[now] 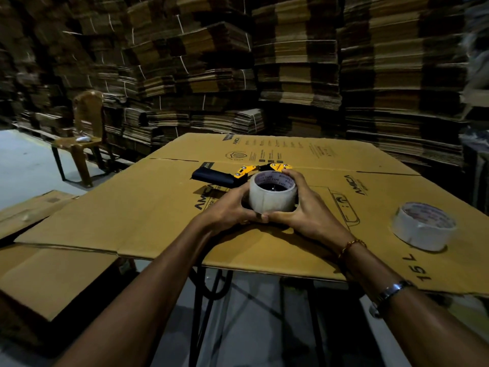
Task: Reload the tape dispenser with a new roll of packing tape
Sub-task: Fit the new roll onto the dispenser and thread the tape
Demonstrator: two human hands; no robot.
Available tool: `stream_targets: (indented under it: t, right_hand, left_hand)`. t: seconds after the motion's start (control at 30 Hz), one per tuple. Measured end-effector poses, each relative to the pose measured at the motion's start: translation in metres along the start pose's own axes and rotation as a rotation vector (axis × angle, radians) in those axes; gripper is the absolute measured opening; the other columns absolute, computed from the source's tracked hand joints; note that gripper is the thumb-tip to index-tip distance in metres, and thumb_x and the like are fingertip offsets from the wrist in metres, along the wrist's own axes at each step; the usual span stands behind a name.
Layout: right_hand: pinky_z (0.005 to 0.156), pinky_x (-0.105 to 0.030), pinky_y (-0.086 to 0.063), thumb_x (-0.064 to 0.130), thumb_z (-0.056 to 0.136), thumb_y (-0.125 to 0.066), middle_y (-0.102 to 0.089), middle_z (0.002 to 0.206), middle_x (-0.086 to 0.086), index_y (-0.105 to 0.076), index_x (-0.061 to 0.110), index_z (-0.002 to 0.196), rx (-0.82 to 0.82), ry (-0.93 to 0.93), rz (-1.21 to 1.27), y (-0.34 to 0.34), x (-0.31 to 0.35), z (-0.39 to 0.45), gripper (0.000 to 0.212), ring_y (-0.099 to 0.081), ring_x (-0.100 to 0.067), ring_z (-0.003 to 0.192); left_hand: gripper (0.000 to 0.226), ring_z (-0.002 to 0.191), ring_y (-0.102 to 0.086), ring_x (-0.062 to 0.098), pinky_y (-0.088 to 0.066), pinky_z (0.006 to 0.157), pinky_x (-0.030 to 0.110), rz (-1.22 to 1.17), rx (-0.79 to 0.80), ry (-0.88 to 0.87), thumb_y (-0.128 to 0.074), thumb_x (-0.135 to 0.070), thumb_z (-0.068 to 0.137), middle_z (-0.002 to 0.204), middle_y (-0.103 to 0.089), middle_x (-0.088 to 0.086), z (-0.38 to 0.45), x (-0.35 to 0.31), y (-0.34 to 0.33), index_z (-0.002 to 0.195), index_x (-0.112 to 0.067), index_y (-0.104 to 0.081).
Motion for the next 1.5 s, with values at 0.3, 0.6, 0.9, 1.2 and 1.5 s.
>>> stream_targets:
  t: [0.3, 0.6, 0.9, 1.2, 1.5]
  right_hand:
    - [0.107, -0.032, -0.046, 0.04, 0.062, -0.094, -0.052, 0.14, 0.011, -0.032, 0.031, 0.15, -0.001, -0.04, 0.063, 0.002, -0.003, 0.002, 0.108, -0.051, -0.011, 0.128]
    - [0.104, -0.037, -0.051, 0.047, 0.065, -0.091, -0.054, 0.141, 0.004, -0.032, 0.034, 0.148, 0.007, -0.041, 0.082, 0.001, -0.001, -0.002, 0.102, -0.055, -0.016, 0.126]
    - [0.103, -0.039, -0.052, 0.048, 0.064, -0.091, -0.053, 0.143, 0.002, -0.032, 0.034, 0.149, 0.0, -0.075, 0.064, -0.001, -0.004, -0.001, 0.104, -0.054, -0.019, 0.126]
    - [0.088, -0.017, -0.045, 0.034, 0.067, -0.092, -0.047, 0.134, 0.01, -0.03, 0.033, 0.149, 0.03, -0.109, 0.113, -0.001, -0.004, -0.002, 0.102, -0.049, -0.012, 0.122]
    - [0.103, -0.032, -0.049, 0.024, 0.087, -0.077, -0.041, 0.154, 0.0, -0.027, 0.031, 0.158, 0.163, -0.184, 0.377, 0.009, -0.012, -0.003, 0.087, -0.044, -0.02, 0.136]
  left_hand:
    - [0.083, 0.13, -0.049, 0.018, -0.048, 0.106, 0.039, -0.119, 0.02, 0.05, -0.076, -0.008, 0.079, 0.141, -0.05, -0.001, -0.006, -0.002, -0.001, 0.149, -0.029, -0.036]
    - [0.082, 0.11, -0.056, 0.006, -0.052, 0.07, 0.014, -0.184, -0.149, 0.056, -0.078, -0.043, 0.079, 0.132, -0.053, -0.005, -0.009, -0.013, -0.017, 0.148, -0.031, -0.035]
    - [0.066, 0.1, -0.057, 0.003, -0.049, 0.063, 0.008, -0.158, -0.143, 0.061, -0.074, -0.03, 0.086, 0.115, -0.056, -0.014, -0.009, -0.018, -0.014, 0.144, -0.027, -0.042]
    - [0.073, 0.111, -0.058, 0.009, -0.054, 0.077, 0.019, -0.143, -0.128, 0.086, -0.079, -0.034, 0.08, 0.126, -0.058, -0.006, -0.01, -0.014, -0.012, 0.144, -0.026, -0.044]
    - [0.078, 0.115, -0.057, 0.014, -0.053, 0.092, 0.034, -0.137, -0.104, 0.11, -0.079, -0.036, 0.079, 0.131, -0.056, -0.002, -0.009, -0.011, -0.01, 0.146, -0.027, -0.042]
Point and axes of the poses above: each hand's wrist, its own z-axis towards the middle knuckle, its own y-axis out of the back of the hand, x = y × z, the point moved 2 cm from there along z, towards the middle knuckle
